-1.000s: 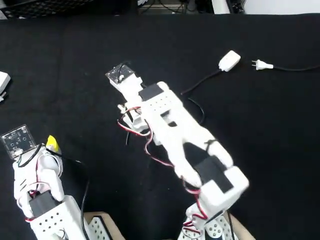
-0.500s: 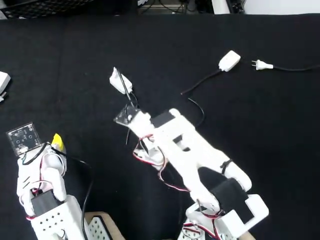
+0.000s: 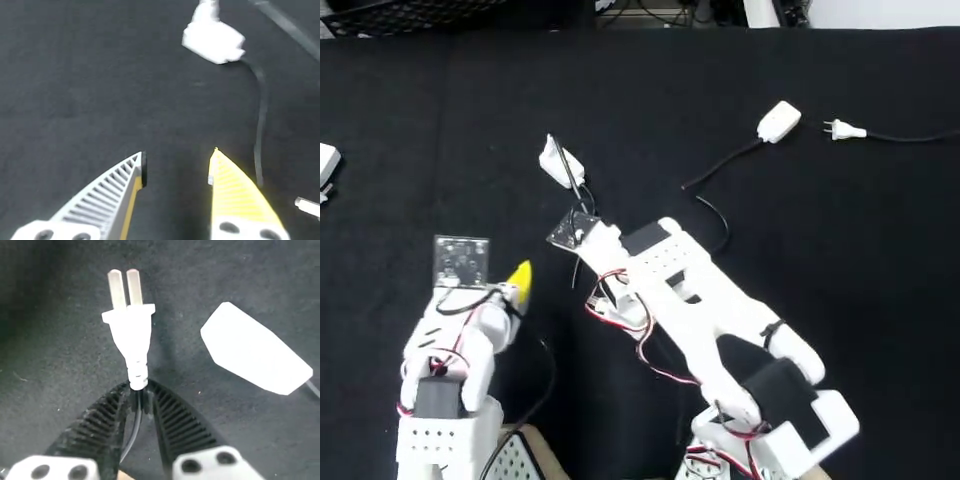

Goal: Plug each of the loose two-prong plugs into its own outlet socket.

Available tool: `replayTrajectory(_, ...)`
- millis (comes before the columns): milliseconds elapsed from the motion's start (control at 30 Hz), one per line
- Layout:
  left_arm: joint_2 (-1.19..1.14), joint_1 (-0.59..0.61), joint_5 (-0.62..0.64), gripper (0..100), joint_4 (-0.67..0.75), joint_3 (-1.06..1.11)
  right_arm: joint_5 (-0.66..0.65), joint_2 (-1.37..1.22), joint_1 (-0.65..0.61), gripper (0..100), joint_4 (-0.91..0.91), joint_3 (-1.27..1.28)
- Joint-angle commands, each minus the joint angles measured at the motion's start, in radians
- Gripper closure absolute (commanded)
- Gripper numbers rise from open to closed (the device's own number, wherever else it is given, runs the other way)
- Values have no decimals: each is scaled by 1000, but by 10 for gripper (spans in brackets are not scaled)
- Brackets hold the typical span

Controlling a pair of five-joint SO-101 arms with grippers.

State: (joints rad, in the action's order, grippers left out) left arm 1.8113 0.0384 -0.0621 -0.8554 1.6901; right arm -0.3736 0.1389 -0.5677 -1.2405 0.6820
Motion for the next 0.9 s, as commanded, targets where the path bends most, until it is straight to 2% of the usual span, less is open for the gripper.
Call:
replayTrajectory(0, 9, -53, 12, 777, 81, 10, 9, 116, -9, 987, -26, -30)
replayTrajectory(133, 9, -61, 12, 777, 138, 10, 60, 278, -11, 987, -57, 8)
replayTrajectory(267, 8, -53, 12, 777, 133, 10, 51, 392, -9, 985, -38, 114)
replayTrajectory(433, 8, -38, 6, 777, 95, 10, 51, 414, -6, 983, -14, 194)
replayTrajectory(533, 8, 35, 5, 777, 41, 10, 51, 414, -6, 979, -5, 239)
replayTrajectory(700, 8, 231, 5, 777, 34, 10, 58, 414, -5, 875, 60, 289)
replayTrajectory(867, 8, 334, 5, 777, -26, 10, 58, 414, -5, 872, 78, 308)
